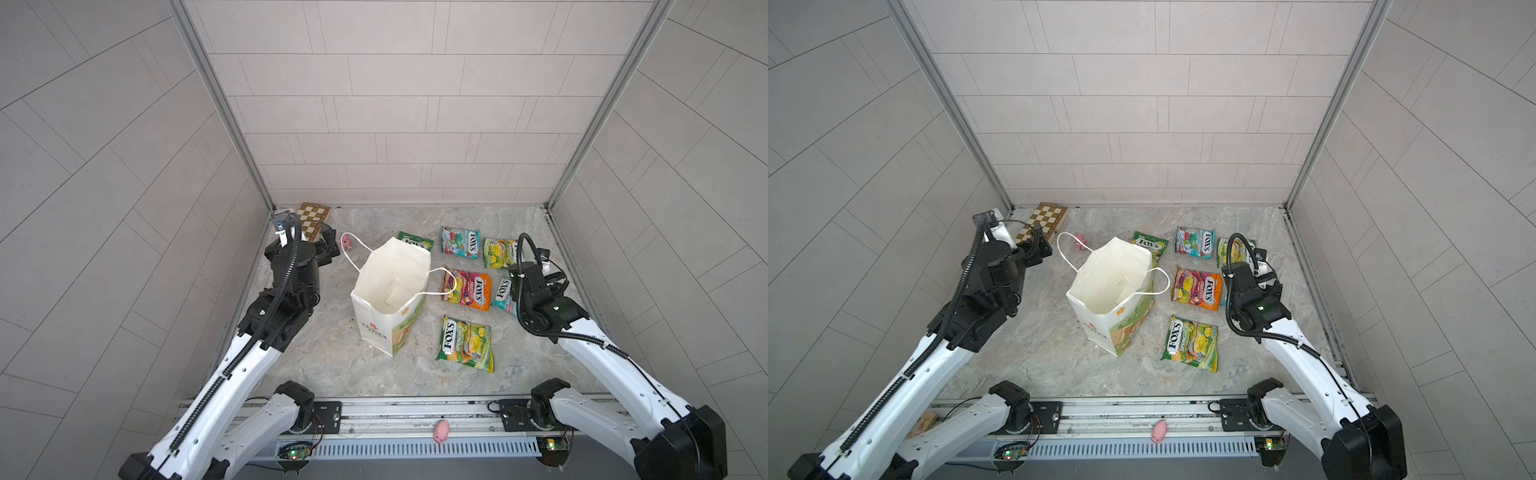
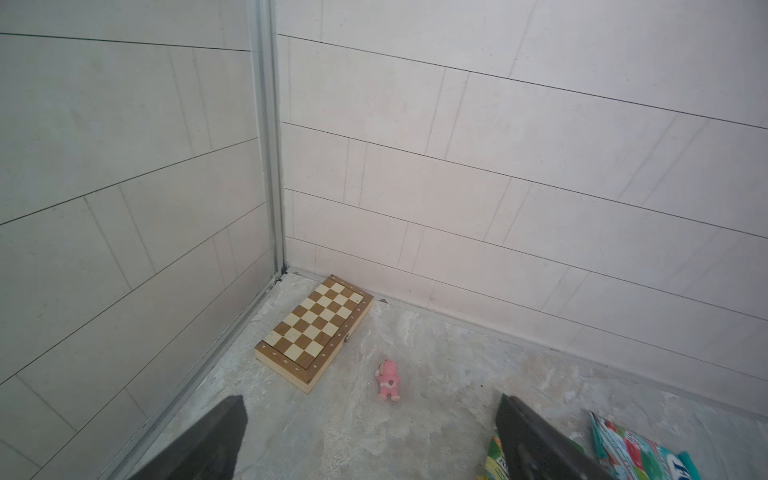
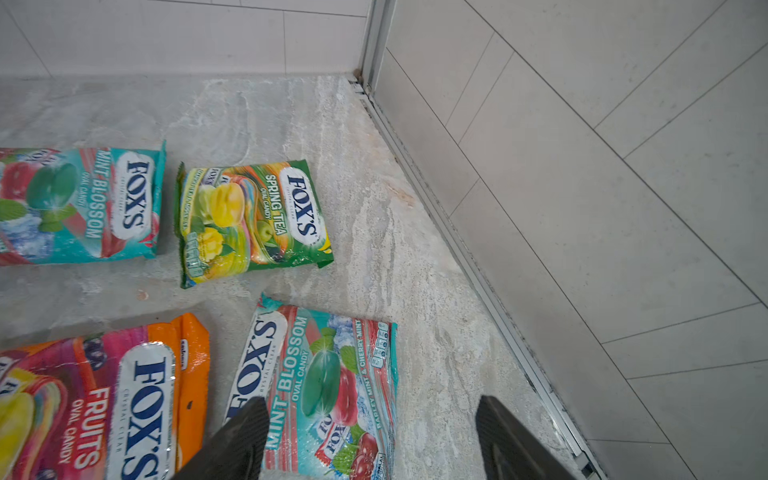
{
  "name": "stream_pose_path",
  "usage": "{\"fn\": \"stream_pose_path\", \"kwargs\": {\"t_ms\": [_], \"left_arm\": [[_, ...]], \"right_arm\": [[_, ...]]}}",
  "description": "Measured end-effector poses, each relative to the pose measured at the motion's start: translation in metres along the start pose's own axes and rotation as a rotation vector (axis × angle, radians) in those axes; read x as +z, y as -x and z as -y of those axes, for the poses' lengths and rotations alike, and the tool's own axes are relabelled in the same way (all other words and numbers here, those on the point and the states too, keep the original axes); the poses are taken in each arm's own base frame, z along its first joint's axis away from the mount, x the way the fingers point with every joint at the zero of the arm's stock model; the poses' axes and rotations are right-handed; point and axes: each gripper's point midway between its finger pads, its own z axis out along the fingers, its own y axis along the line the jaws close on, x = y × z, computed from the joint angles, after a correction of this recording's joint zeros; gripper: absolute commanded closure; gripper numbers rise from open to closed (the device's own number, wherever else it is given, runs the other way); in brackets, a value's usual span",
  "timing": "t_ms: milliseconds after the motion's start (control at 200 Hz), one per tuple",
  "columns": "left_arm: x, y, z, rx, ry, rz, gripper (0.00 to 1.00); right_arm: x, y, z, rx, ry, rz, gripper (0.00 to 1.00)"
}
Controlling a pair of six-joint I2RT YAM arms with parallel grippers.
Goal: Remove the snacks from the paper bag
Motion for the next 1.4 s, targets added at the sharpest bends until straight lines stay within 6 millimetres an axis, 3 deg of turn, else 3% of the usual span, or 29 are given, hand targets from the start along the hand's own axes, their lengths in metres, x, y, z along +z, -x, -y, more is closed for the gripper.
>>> {"fn": "stream_pose_path", "kwargs": {"t_ms": [220, 440, 520, 766, 901, 1081, 1401], "left_arm": [[0.018, 0.0, -0.038, -0.041, 0.15, 0.0, 0.0], [0.023, -0.018, -0.053, -0.07, 0.23, -0.029, 0.0], [0.024, -0.037, -0.061, -0.073, 0.263, -0.049, 0.0], [0.031, -0.131, -0.1, 0.038, 0.419, -0.149, 0.0], [0.035, -0.172, -0.115, 0.114, 0.464, -0.18, 0.0], [0.046, -0.206, -0.117, 0.228, 0.445, -0.201, 0.0], [0.083, -0.25, -0.098, 0.373, 0.301, -0.271, 0.0]], "right_arm": [[0.023, -0.016, 0.019, 0.036, -0.089, 0.015, 0.2], [0.044, -0.029, 0.021, 0.016, -0.117, 0.07, 0.2], [0.048, -0.032, 0.019, 0.0, -0.111, 0.104, 0.19], [0.052, -0.027, 0.014, 0.012, -0.089, 0.17, 0.19], [0.054, -0.022, 0.01, 0.024, -0.079, 0.191, 0.19], [0.06, -0.026, 0.005, 0.016, -0.061, 0.206, 0.18], [0.075, -0.027, -0.016, -0.016, -0.002, 0.231, 0.18]]}}
